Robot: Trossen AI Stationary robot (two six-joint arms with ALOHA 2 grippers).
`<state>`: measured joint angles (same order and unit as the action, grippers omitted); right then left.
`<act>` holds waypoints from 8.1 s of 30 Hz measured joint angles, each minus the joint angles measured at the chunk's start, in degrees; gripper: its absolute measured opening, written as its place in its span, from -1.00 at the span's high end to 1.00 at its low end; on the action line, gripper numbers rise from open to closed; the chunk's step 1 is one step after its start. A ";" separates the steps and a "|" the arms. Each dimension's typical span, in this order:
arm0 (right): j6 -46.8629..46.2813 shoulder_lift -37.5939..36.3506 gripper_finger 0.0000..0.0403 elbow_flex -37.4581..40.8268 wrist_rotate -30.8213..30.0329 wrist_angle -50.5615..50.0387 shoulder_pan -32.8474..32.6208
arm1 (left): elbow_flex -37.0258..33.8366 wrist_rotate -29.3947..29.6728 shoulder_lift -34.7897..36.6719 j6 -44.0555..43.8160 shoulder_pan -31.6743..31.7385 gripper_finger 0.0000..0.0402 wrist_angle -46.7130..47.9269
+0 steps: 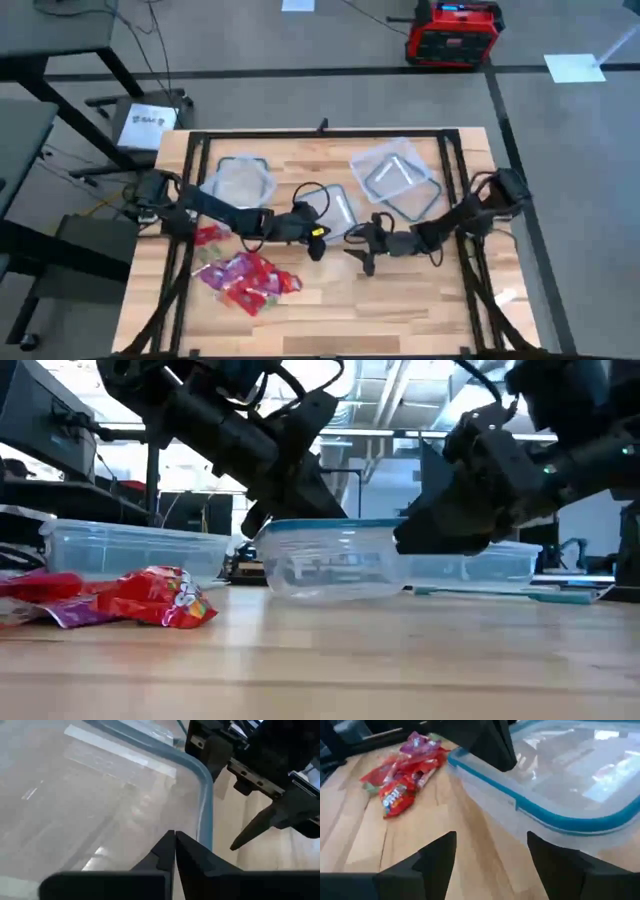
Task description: Sort candy
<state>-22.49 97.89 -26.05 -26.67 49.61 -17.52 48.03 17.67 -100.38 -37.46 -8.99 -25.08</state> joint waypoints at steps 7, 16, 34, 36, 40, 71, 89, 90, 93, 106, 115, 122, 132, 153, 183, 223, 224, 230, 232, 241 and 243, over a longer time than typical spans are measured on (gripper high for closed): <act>-1.11 0.00 -0.19 -1.38 -2.48 0.12 0.43 | 0.00 0.30 0.05 -0.64 -0.04 1.00 -0.13; -0.22 0.02 -0.19 -2.44 1.57 1.14 1.48 | -0.02 0.72 0.11 -0.80 -0.07 1.00 0.02; -9.38 0.13 0.04 -4.12 28.34 2.59 7.80 | -0.02 0.07 0.04 -0.15 -0.98 1.00 0.79; -9.64 0.13 0.08 -4.12 34.92 4.86 8.45 | 0.04 -0.15 0.05 -0.20 -0.98 1.00 1.08; -8.64 -0.59 0.16 -5.24 43.18 18.29 7.84 | -0.20 2.29 -0.42 2.08 -0.89 1.00 2.61; -12.02 8.74 0.30 -5.11 14.04 5.12 -5.40 | 10.55 -4.34 1.04 11.64 -1.58 1.00 29.39; -11.30 4.46 -0.21 3.16 11.50 6.63 -1.13 | 6.98 -9.15 -0.81 15.44 -1.51 1.00 21.03; -10.67 3.61 -0.21 4.30 11.47 7.80 -1.01 | 6.97 -9.68 -0.81 15.43 -1.51 1.00 20.65; -8.50 2.66 -0.21 6.52 11.40 13.22 -0.53 | 6.91 -10.03 -0.85 15.42 -1.51 1.00 19.95; -6.70 16.59 -0.21 2.05 24.42 34.57 2.29 | 6.86 -11.16 -0.91 15.33 -0.57 1.00 19.92; -7.50 17.58 -0.21 1.42 30.77 37.10 3.78 | 6.93 -9.41 -0.94 14.34 -0.35 1.00 21.02; -5.83 17.43 -0.21 0.82 28.86 35.52 4.04 | 8.49 -9.17 -0.10 13.80 -0.33 1.00 21.35; -6.37 17.57 -0.21 0.99 31.22 29.93 4.02 | 19.30 -9.75 3.93 11.31 -2.52 1.00 42.89; -3.71 17.84 -0.21 1.07 25.04 32.24 5.86 | 1.29 -2.83 2.99 11.67 -5.10 1.00 20.01; -21.00 17.14 0.32 -0.69 49.23 34.71 7.10 | 1.31 -2.03 3.00 7.16 -3.37 1.00 18.75; 17.10 -3.46 0.45 -29.77 28.13 -54.96 20.84 | 1.73 -9.32 16.70 3.91 -5.49 1.00 32.84; 17.68 -5.32 0.45 -29.76 27.37 -55.76 21.33 | 2.25 -9.18 16.77 4.60 -5.49 1.00 31.11; 16.60 -16.43 0.45 -29.91 27.42 -61.11 18.81 | 4.83 -8.40 16.78 7.77 -5.34 1.00 32.94; 14.73 -19.59 0.45 -29.91 27.57 -64.33 16.33 | 5.10 -8.31 16.87 7.86 -5.08 1.00 32.90; 0.44 -25.50 0.45 -20.12 17.36 -63.09 0.43 | 5.29 -3.44 16.74 11.02 -0.60 1.00 25.19; -3.32 -25.16 0.45 -14.09 16.41 -54.85 -2.75 | 5.29 -3.42 16.75 12.15 1.65 1.00 23.55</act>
<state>-25.81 72.73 -40.14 -10.25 -5.24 -20.27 53.32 14.25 -83.63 -25.31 -7.35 -1.54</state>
